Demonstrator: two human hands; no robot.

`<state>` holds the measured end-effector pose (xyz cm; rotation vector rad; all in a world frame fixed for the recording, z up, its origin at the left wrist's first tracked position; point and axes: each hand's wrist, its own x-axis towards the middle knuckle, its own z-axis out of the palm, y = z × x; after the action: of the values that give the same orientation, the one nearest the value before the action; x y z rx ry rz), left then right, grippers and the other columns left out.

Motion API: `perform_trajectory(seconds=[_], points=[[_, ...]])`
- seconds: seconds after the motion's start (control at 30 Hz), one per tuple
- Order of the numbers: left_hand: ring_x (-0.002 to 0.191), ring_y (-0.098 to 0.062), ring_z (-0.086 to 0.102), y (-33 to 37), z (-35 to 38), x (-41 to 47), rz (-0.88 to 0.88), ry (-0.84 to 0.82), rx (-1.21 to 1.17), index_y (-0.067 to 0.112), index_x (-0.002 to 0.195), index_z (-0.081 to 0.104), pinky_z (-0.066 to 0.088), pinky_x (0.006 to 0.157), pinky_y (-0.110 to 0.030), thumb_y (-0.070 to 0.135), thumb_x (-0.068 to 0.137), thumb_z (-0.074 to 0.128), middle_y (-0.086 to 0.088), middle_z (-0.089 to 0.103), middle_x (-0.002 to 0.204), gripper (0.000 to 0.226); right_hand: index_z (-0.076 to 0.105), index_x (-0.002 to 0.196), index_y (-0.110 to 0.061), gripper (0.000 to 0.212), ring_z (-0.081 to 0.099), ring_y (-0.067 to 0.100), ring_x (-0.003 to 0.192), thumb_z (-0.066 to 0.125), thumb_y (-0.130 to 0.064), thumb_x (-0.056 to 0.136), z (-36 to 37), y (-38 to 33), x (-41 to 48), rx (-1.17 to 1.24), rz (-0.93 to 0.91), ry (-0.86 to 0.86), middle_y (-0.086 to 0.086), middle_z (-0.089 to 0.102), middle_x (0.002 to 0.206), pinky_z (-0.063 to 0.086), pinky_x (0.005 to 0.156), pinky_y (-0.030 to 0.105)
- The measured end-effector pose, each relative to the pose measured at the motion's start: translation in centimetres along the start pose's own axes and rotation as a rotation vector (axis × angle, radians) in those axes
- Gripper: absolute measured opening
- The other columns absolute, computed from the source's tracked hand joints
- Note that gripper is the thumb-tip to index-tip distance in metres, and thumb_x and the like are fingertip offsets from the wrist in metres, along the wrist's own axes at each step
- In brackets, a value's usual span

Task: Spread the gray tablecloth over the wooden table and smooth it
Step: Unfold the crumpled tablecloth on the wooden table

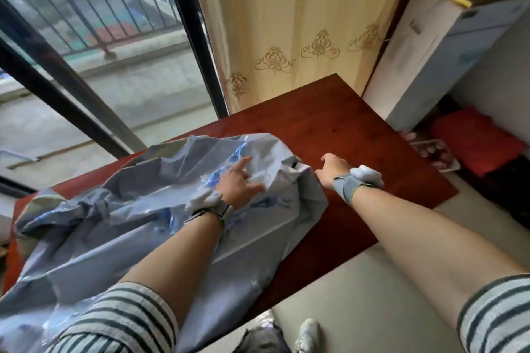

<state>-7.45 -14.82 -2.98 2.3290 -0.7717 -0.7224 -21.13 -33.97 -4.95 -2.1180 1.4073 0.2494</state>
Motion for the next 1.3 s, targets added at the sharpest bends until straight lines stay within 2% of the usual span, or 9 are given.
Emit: perform_trajectory(seconds=[0.13, 0.3, 0.43, 0.57, 0.7, 0.8, 1.03, 1.17, 1.3], points=[[0.076, -0.021, 0.064, -1.4, 0.8, 0.4, -0.058, -0.002, -0.032, 0.024, 0.103, 0.068, 0.048, 0.069, -0.025, 0.021, 0.081, 0.069, -0.002, 0.065, 0.075, 0.022, 0.044, 0.141, -0.008, 0.068, 0.051, 0.033, 0.127, 0.07, -0.034, 0.083, 2.6, 1.1, 0.6, 0.029, 0.04, -0.287, 0.016, 0.051, 0.141, 0.041, 0.101, 0.035], [0.076, -0.026, 0.056, -1.6, -1.9, 2.0, -0.06, 0.058, -0.031, 0.007, 0.074, 0.068, 0.045, 0.071, -0.032, 0.013, 0.084, 0.045, -0.01, 0.062, 0.076, 0.026, 0.069, 0.107, -0.001, 0.025, 0.064, 0.032, 0.105, 0.06, -0.017, 0.089, 4.5, -0.3, 1.2, 0.345, 0.046, -0.382, 0.019, 0.067, 0.109, 0.052, 0.085, 0.038], [0.068, -0.025, 0.048, -2.5, -5.6, 3.6, -0.113, 0.15, -0.045, 0.006, 0.057, 0.05, 0.036, 0.061, -0.032, 0.009, 0.088, 0.042, -0.014, 0.053, 0.067, 0.032, 0.051, 0.064, -0.012, 0.028, 0.05, 0.022, 0.076, 0.051, -0.017, 0.091, 0.3, -4.6, 2.1, 0.501, -0.044, -0.047, 0.015, 0.054, 0.077, 0.037, 0.061, 0.028], [0.071, -0.028, 0.05, -2.2, -8.2, 4.1, -0.084, 0.247, -0.012, 0.008, 0.057, 0.052, 0.035, 0.061, -0.033, 0.018, 0.094, 0.042, -0.016, 0.057, 0.07, 0.039, 0.042, 0.058, -0.015, 0.033, 0.04, 0.02, 0.059, 0.064, -0.025, 0.08, -7.2, -9.8, 2.0, 0.501, -0.272, 0.374, 0.003, 0.043, 0.058, 0.029, 0.048, 0.028], [0.085, -0.038, 0.061, -3.4, -9.3, 4.2, -0.2, 0.192, 0.072, -0.002, 0.074, 0.066, 0.046, 0.079, -0.04, 0.04, 0.097, 0.043, -0.024, 0.065, 0.089, 0.053, 0.049, 0.066, -0.018, 0.033, 0.045, 0.025, 0.058, 0.058, -0.049, 0.073, -9.8, -12.3, 0.2, 0.131, -0.536, 0.659, -0.002, 0.048, 0.057, 0.027, 0.052, 0.027], [0.075, -0.032, 0.06, -5.3, -8.2, 3.8, -0.281, 0.016, 0.245, 0.006, 0.065, 0.06, 0.045, 0.068, -0.033, 0.043, 0.091, 0.052, -0.017, 0.065, 0.082, 0.047, 0.048, 0.07, -0.019, 0.032, 0.055, 0.031, 0.068, 0.057, -0.049, 0.077, -6.9, -11.1, 0.1, 0.017, -0.591, 0.539, 0.007, 0.058, 0.067, 0.034, 0.056, 0.029], [0.105, -0.029, 0.063, -8.6, -3.3, 2.0, -0.239, -0.398, 0.719, 0.011, 0.109, 0.065, 0.047, 0.082, -0.031, 0.045, 0.082, 0.062, -0.011, 0.067, 0.117, 0.044, 0.059, 0.074, -0.018, 0.034, 0.063, 0.031, 0.091, 0.057, -0.051, 0.077, 1.4, -3.4, 0.8, -0.254, -0.294, -0.093, 0.007, 0.062, 0.086, 0.037, 0.065, 0.03], [0.096, -0.026, 0.067, -6.7, -3.1, 4.5, -0.118, -0.352, 0.737, 0.012, 0.099, 0.07, 0.052, 0.078, -0.032, 0.027, 0.077, 0.065, -0.01, 0.071, 0.106, 0.027, 0.065, 0.09, -0.013, 0.054, 0.062, 0.025, 0.075, 0.073, -0.058, 0.062, 1.1, -1.3, 1.2, -0.013, -0.055, -0.403, 0.004, 0.064, 0.083, 0.043, 0.058, 0.027], [0.106, -0.031, 0.057, -4.1, -3.8, 8.1, 0.093, 0.009, 0.518, 0.018, 0.107, 0.064, 0.049, 0.086, -0.039, 0.026, 0.083, 0.056, -0.011, 0.058, 0.115, 0.027, 0.065, 0.07, -0.016, 0.04, 0.066, 0.029, 0.079, 0.074, -0.055, 0.067, -0.3, 0.6, 2.7, 0.447, 0.109, -0.018, 0.005, 0.069, 0.074, 0.05, 0.067, 0.034]])
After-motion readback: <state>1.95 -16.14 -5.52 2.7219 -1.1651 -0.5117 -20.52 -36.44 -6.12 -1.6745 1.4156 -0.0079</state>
